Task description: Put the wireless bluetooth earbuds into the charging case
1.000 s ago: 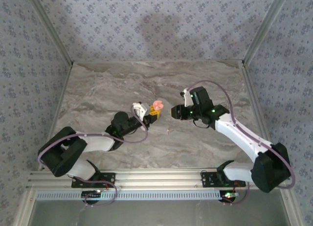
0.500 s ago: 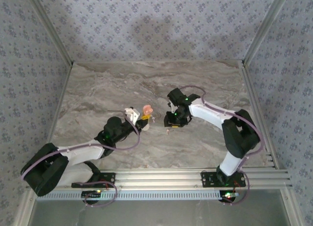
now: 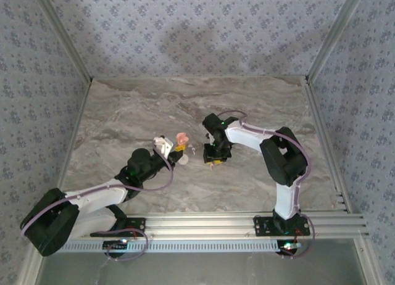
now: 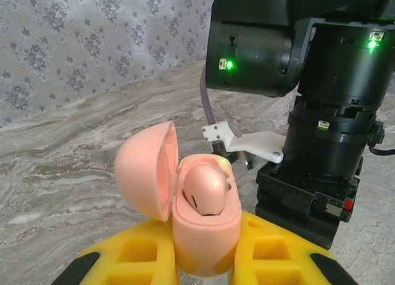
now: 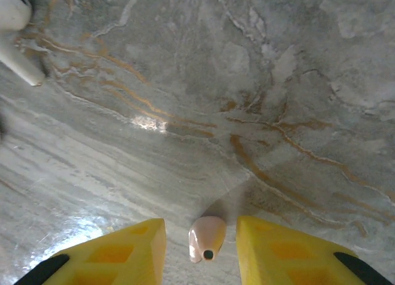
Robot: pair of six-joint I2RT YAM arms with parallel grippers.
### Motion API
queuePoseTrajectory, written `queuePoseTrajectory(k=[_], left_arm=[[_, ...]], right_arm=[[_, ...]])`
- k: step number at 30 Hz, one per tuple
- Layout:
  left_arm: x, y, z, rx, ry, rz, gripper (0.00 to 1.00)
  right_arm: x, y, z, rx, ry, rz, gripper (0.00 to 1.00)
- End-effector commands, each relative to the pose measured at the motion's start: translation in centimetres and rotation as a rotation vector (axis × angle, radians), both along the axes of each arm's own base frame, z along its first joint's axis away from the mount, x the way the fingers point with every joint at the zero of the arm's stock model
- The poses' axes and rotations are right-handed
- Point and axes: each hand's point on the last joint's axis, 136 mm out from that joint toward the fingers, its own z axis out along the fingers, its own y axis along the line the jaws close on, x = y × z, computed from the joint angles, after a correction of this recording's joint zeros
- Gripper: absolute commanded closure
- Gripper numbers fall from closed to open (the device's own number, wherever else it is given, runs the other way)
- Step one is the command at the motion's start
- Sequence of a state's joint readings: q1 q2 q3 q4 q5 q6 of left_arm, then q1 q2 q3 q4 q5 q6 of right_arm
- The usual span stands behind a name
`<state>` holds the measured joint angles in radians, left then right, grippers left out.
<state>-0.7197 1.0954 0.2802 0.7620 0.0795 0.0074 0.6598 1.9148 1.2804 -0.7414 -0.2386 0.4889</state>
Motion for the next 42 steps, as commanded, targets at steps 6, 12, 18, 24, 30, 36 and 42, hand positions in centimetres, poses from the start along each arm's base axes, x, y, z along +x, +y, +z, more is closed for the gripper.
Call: queuePoseTrajectory(k=[6, 12, 18, 24, 30, 36, 42], left_arm=[[0.0, 0.8, 0.4, 0.002, -0.019, 0.022, 0.83], [-0.1, 0.8, 0.5, -0.001, -0.02, 0.02, 0.83], [-0.1, 0.8, 0.4, 0.001, -0.017, 0.019, 0.83], [0.0, 0.7, 0.1, 0.005, -0.011, 0.017, 0.83], [0.3, -0.1, -0.1, -0.028, 0.004, -0.001, 0.83], [1.1, -1.3, 0.3, -0.072, 0.004, -0.022, 0.83], [1.9, -3.1, 1.0, -0.113, -0.001, -0.066, 0.83]], right_arm=[[-0.4, -0.7, -0.6, -0.083, 0.013, 0.032, 0.71], [-0.7, -0.8, -0.5, -0.09, 0.013, 0.037, 0.75], [-0.7, -0.7, 0.0, -0.073, -0.011, 0.028, 0.81], [-0.4, -0.7, 1.3, -0.023, -0.067, -0.002, 0.82], [1.0, -0.6, 3.8, 0.099, -0.223, -0.061, 0.82], [4.6, -0.1, 9.8, 0.295, -0.493, -0.116, 0.81], [6.3, 1.1, 16.5, 0.495, -0.738, -0.066, 0.82]])
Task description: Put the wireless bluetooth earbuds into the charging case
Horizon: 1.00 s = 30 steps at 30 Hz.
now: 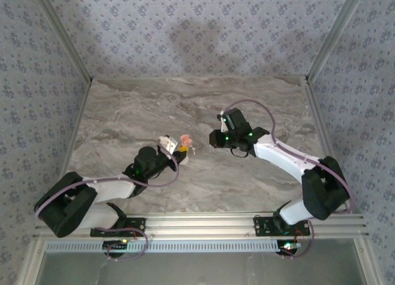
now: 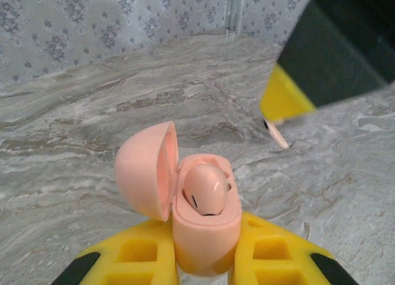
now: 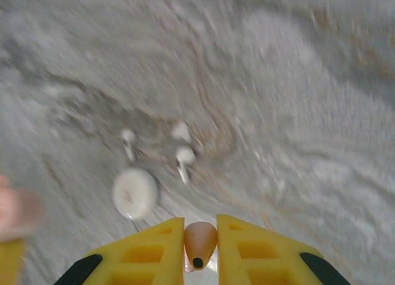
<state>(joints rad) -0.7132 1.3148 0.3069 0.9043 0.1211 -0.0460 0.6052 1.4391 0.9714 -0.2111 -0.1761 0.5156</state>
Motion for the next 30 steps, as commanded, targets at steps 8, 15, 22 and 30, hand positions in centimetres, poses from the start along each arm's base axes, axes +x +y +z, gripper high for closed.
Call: queuePoseTrajectory(k=[8, 15, 22, 30], left_arm=[[0.9, -2.7, 5.5, -0.142, -0.103, -0.086, 0.83], [0.8, -3.1, 6.4, -0.165, -0.112, -0.104, 0.83], [0.9, -3.1, 6.9, -0.185, -0.117, -0.1, 0.83], [0.8, -3.1, 7.7, -0.205, -0.134, -0.106, 0.83]], right_arm=[[0.0, 2.6, 9.5, 0.242, -0.415, 0.142, 0.82], [-1.1, 3.8, 11.2, 0.311, -0.5, 0.212, 0.81], [-1.9, 4.6, 11.6, 0.329, -0.523, 0.267, 0.81], [-2.0, 5.0, 10.8, 0.324, -0.501, 0.29, 0.81]])
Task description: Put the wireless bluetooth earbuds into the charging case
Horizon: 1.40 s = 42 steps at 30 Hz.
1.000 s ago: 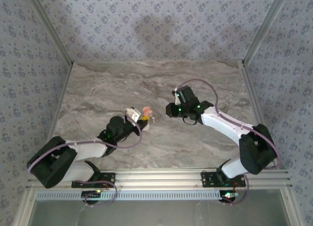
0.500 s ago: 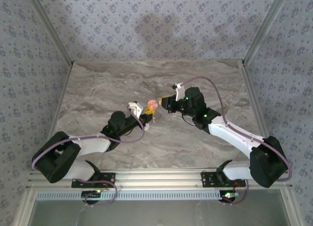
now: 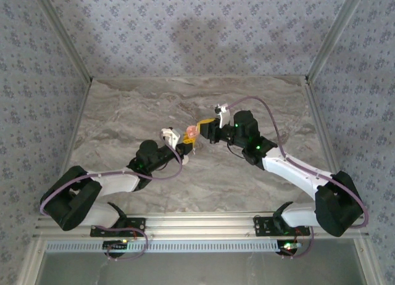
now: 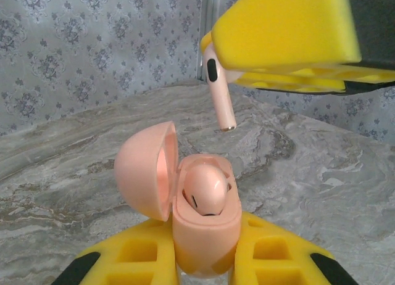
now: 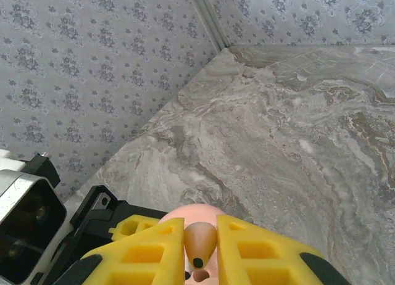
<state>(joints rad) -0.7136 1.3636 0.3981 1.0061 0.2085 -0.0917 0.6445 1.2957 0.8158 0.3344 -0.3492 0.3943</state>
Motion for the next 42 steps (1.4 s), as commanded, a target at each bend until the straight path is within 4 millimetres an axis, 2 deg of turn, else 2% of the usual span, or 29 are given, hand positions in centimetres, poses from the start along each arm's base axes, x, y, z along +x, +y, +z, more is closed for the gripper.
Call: queuePoseTrajectory(k=[1, 33, 42], left_arm=[[0.1, -0.6, 3.2, -0.078, -0.069, -0.024, 0.83], [-0.8, -0.4, 5.2, -0.11, -0.114, -0.051, 0.83], [-1.0, -0.4, 5.1, -0.106, -0.114, -0.06, 0.83]], right_arm=[[-0.6, 0.7, 0.5, 0.008, -0.037, 0.042, 0.81], [-1.5, 1.2, -2.1, -0.063, -0.012, 0.115, 0.8], [-1.4, 1.1, -1.1, -0.046, -0.03, 0.108, 0.72]])
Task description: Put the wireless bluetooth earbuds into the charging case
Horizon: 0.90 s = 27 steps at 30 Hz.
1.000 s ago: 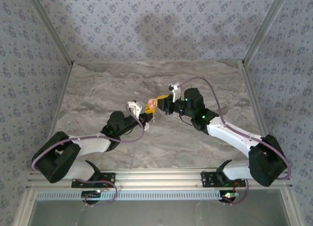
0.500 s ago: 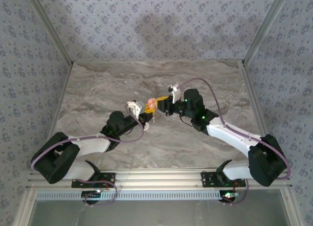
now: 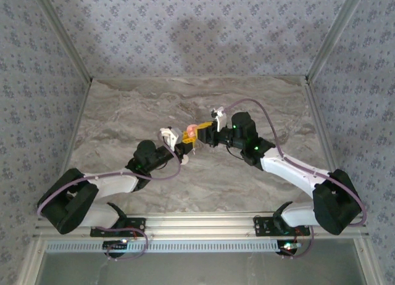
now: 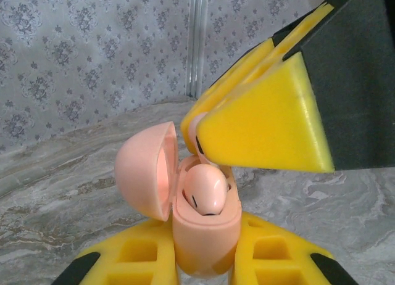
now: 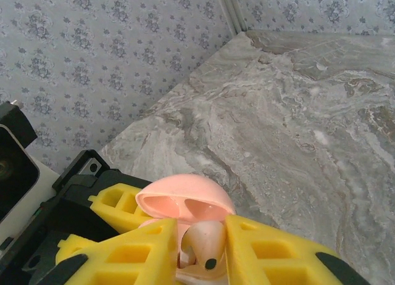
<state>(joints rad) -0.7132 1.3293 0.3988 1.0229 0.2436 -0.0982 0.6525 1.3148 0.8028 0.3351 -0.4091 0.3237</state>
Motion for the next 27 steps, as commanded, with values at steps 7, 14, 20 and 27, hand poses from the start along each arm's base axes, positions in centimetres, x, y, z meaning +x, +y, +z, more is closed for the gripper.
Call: queuePoseTrajectory(k=[7, 14, 20, 27], left_arm=[[-0.4, -0.2, 3.2, -0.058, -0.078, -0.026, 0.83], [-0.4, -0.2, 3.0, -0.053, -0.075, -0.025, 0.83], [-0.5, -0.2, 3.1, -0.052, -0.08, -0.027, 0.83], [-0.6, -0.1, 3.2, -0.054, -0.084, -0.028, 0.83]], right_arm=[[-0.8, 0.2, 1.7, 0.036, -0.029, 0.045, 0.62], [-1.5, -0.2, 3.4, 0.08, -0.042, 0.074, 0.54], [-1.6, -0.8, 4.3, 0.107, -0.044, 0.071, 0.49], [-1.5, -1.2, 4.6, 0.131, -0.009, 0.078, 0.53]])
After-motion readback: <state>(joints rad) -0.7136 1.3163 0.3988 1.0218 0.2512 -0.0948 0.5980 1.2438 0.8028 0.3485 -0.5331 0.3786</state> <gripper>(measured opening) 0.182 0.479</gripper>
